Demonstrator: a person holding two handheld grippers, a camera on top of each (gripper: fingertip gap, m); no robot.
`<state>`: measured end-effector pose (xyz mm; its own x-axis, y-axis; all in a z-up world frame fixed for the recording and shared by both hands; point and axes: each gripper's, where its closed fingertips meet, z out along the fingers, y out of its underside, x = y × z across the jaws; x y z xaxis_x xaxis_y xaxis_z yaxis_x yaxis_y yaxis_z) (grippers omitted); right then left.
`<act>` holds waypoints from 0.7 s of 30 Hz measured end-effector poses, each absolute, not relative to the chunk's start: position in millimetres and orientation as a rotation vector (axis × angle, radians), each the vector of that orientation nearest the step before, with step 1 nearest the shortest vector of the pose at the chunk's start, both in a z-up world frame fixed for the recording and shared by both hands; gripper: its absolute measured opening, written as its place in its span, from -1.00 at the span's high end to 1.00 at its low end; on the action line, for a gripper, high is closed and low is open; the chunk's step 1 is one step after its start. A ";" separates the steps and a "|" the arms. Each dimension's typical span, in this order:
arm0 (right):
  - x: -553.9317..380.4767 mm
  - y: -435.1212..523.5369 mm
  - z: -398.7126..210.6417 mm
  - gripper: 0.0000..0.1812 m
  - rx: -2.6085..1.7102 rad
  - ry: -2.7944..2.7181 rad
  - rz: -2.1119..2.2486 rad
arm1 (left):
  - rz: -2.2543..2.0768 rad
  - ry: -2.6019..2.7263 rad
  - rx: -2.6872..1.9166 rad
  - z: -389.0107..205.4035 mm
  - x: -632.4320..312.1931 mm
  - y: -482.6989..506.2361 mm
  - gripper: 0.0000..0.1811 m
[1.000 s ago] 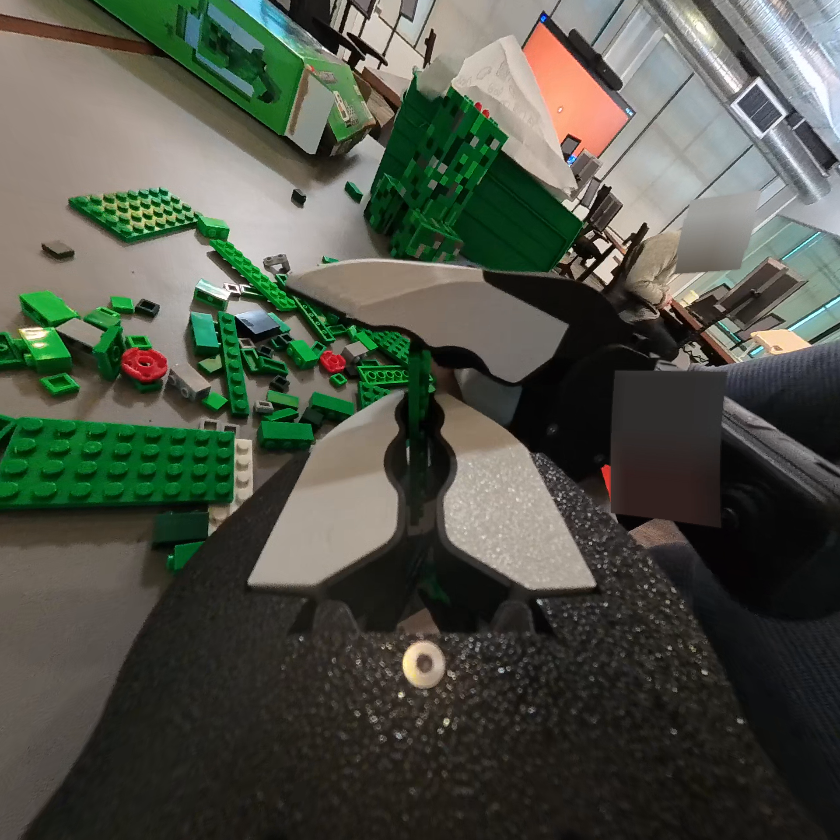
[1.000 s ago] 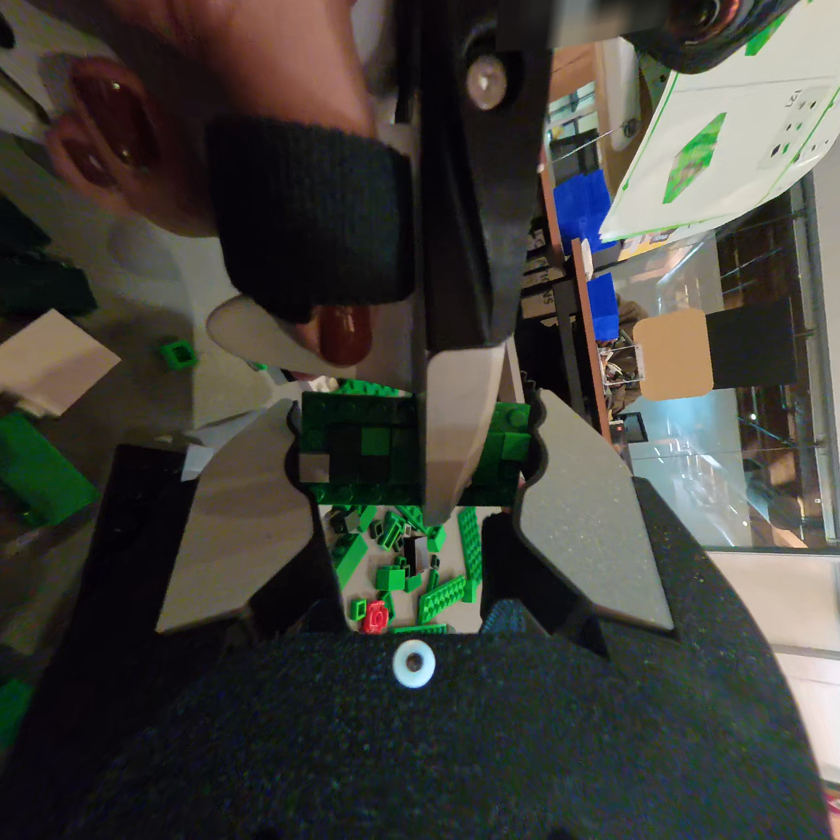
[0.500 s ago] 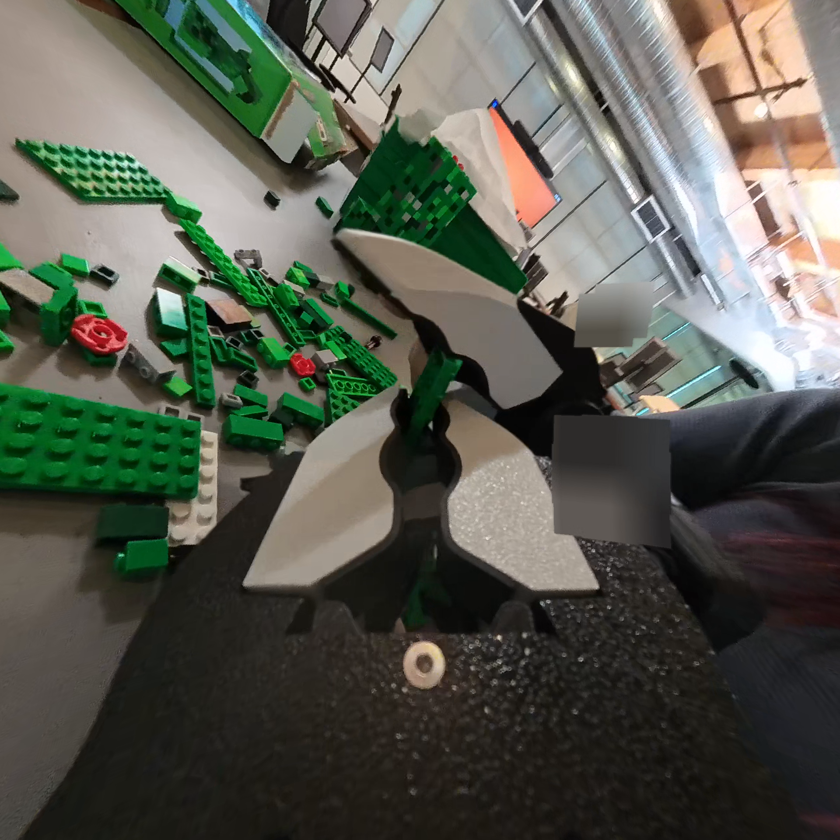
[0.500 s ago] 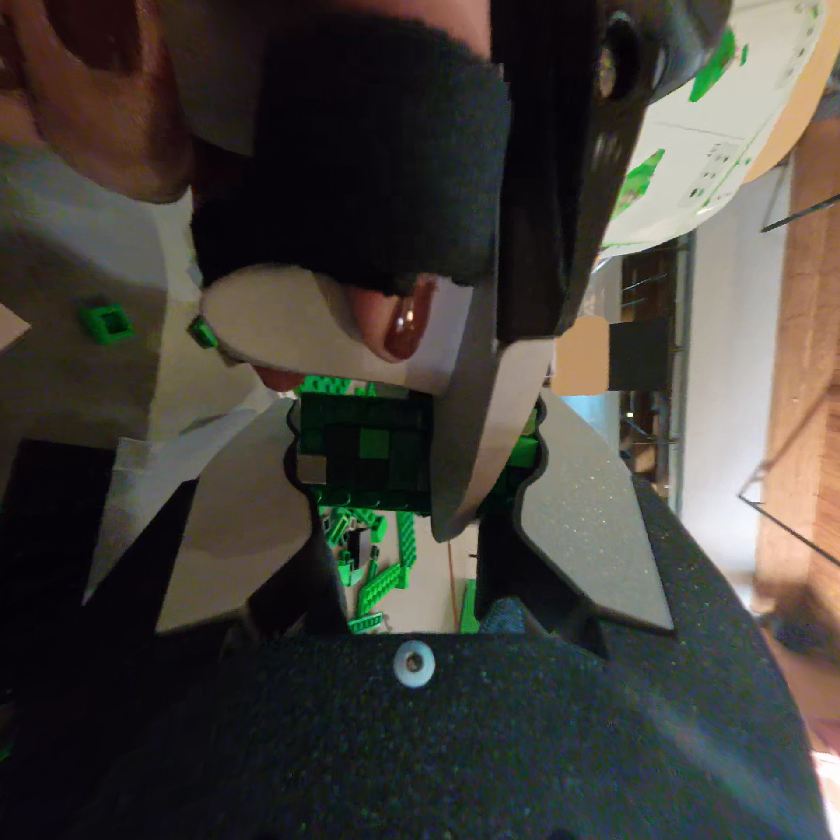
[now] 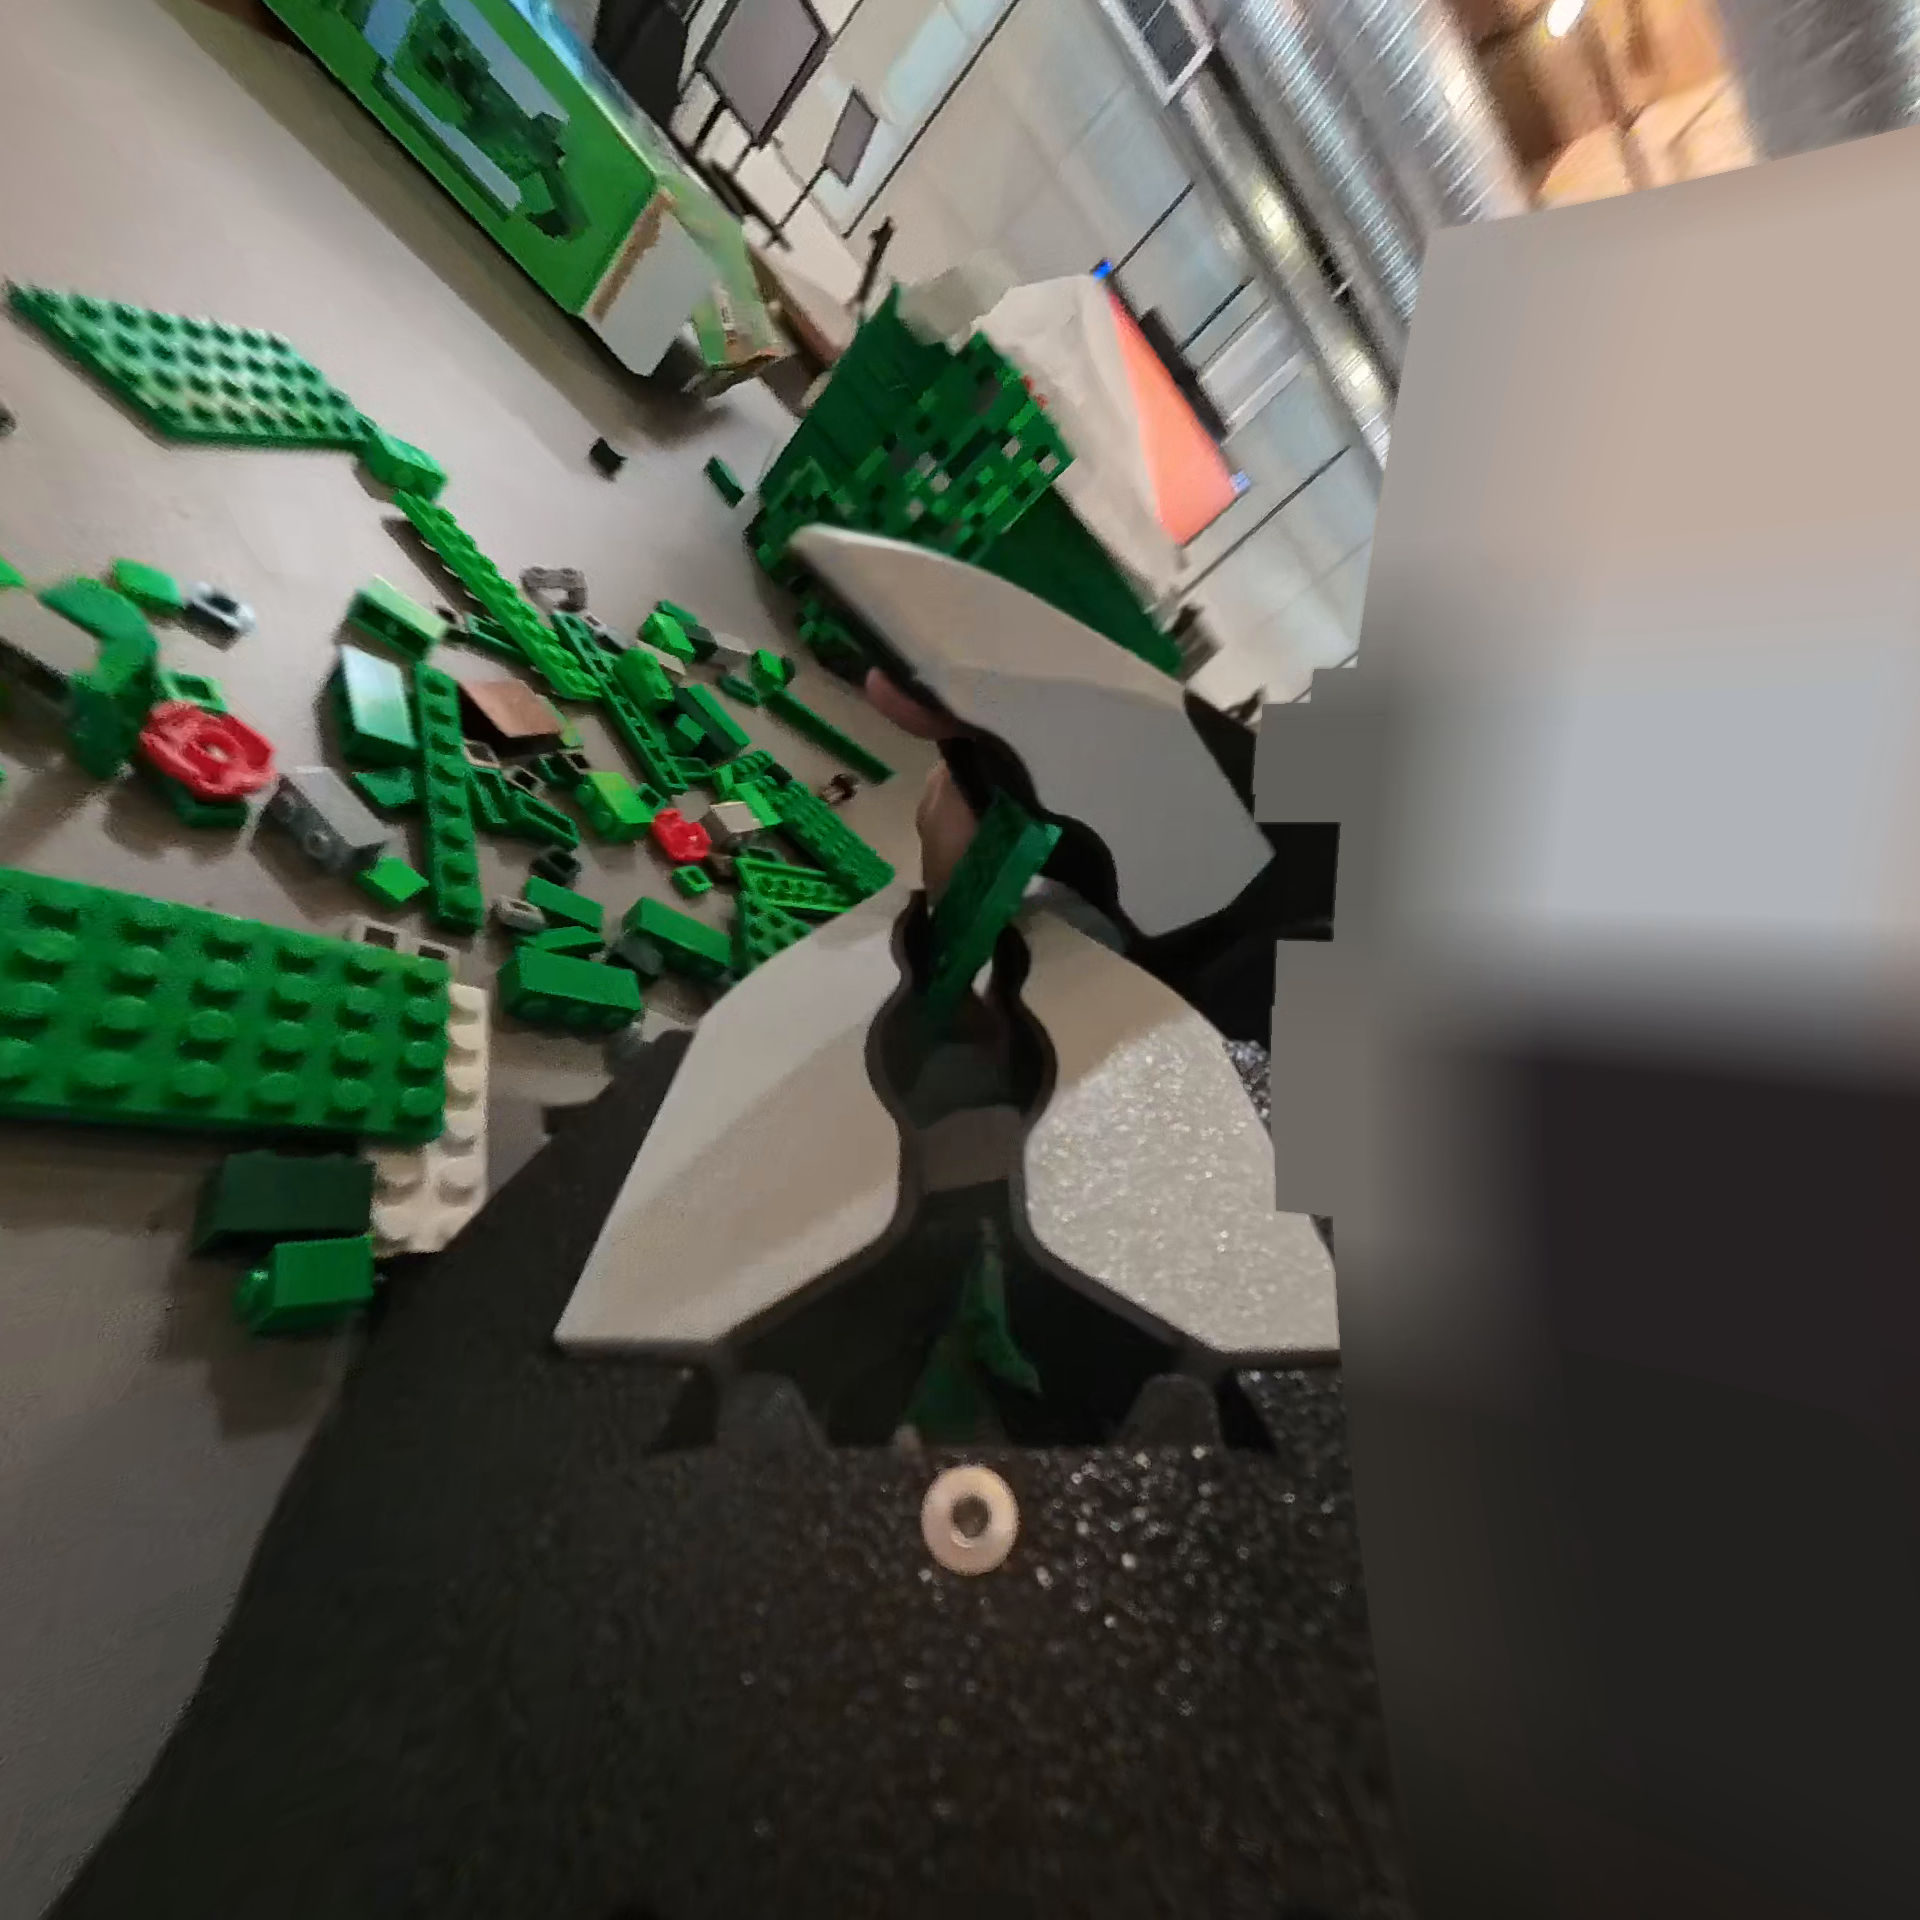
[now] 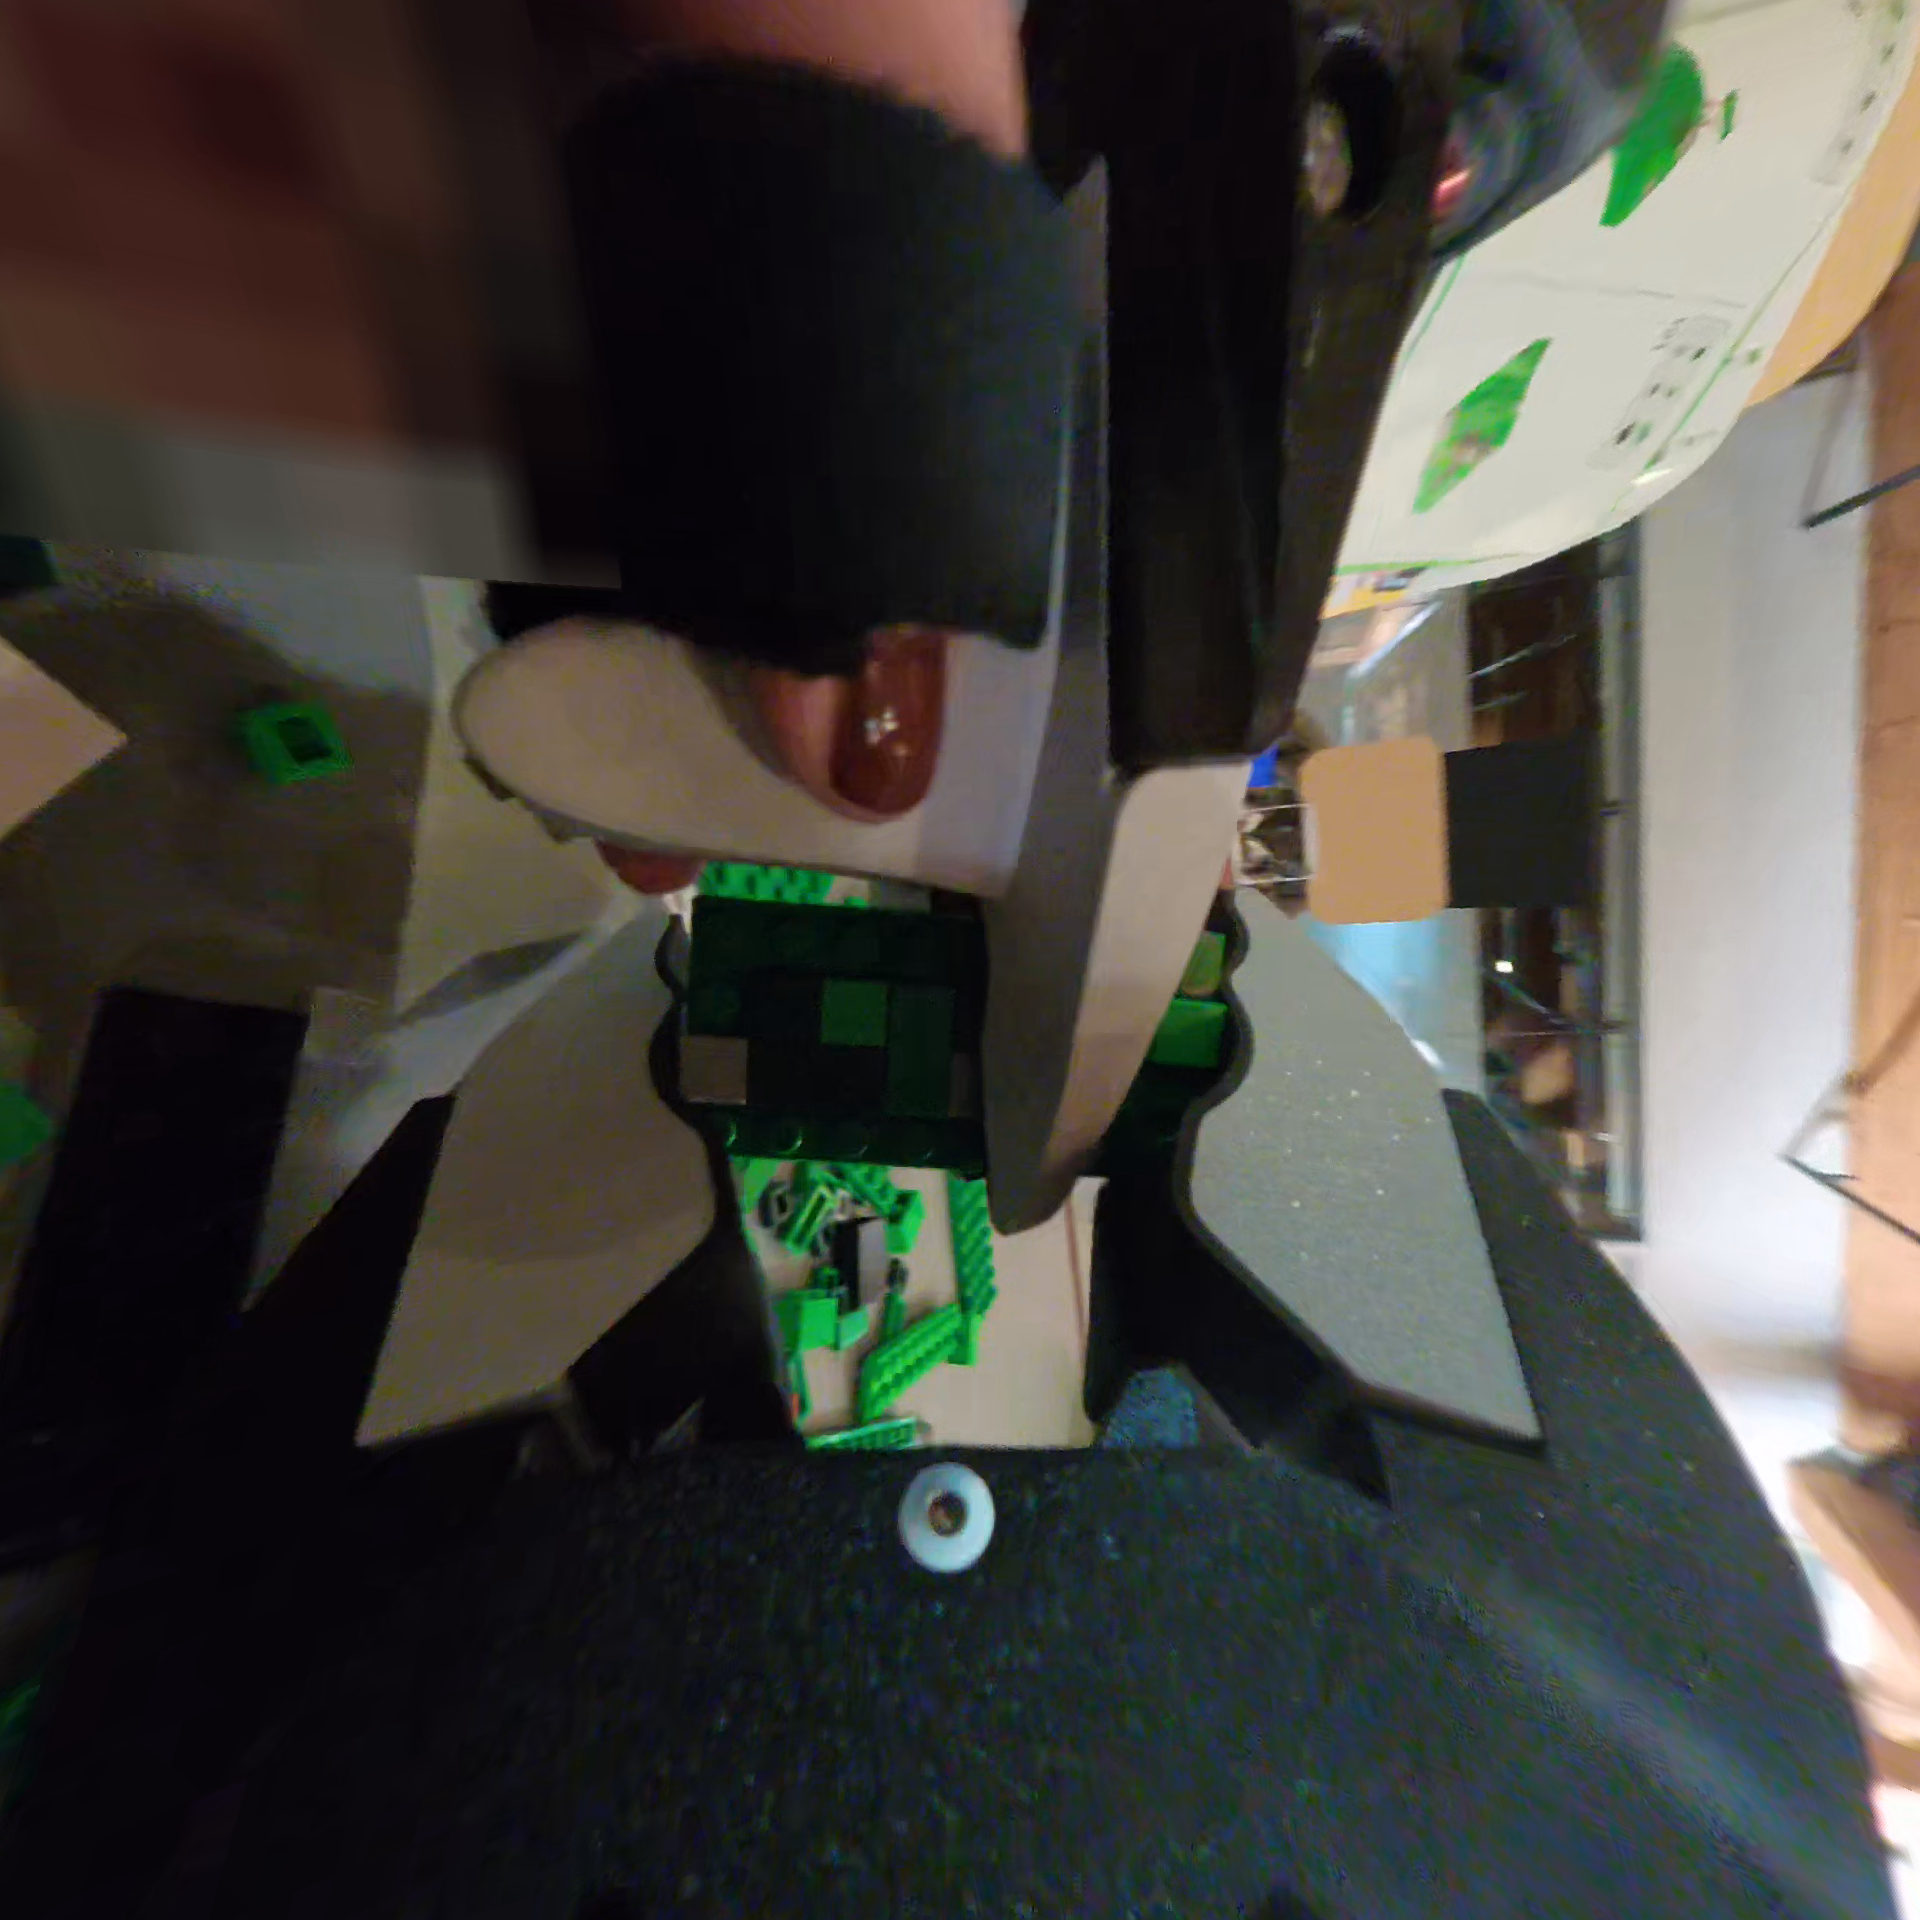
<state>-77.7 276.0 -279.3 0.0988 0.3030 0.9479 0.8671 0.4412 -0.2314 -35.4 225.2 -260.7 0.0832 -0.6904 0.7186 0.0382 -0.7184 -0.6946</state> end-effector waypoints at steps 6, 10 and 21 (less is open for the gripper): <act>-78.3 267.6 -285.9 -0.03 -1.153 -1.508 -0.402 | -1.252 0.893 -1.741 -265.8 -31.5 227.8 0.92; -80.3 262.9 -278.7 -0.03 -1.142 -1.500 -0.344 | -1.339 0.865 -1.712 -257.8 -30.7 223.3 0.93; -76.2 276.8 -268.4 -0.02 -0.960 -1.474 -0.719 | -1.741 0.603 -1.760 -252.1 -33.5 224.1 0.88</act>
